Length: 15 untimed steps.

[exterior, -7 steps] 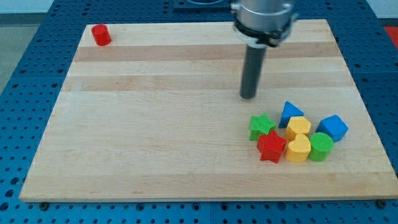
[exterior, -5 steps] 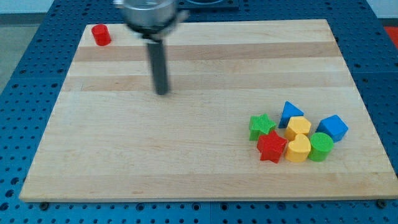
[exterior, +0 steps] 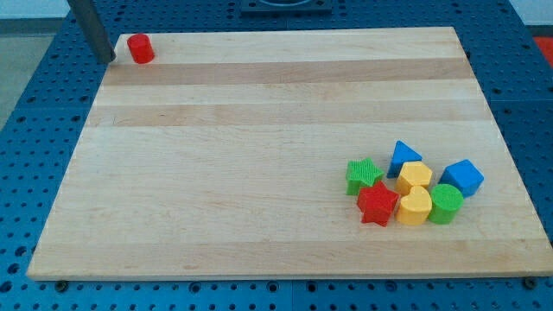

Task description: Move the red circle towards the group of blocks

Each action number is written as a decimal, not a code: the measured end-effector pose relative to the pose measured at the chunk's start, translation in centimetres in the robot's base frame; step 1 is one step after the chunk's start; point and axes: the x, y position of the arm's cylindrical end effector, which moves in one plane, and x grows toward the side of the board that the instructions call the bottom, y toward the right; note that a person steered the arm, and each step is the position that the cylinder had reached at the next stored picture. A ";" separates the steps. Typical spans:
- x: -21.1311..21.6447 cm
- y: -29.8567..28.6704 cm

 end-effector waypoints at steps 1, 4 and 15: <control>-2.5 2.1; 12.6 15.2; 10.7 25.5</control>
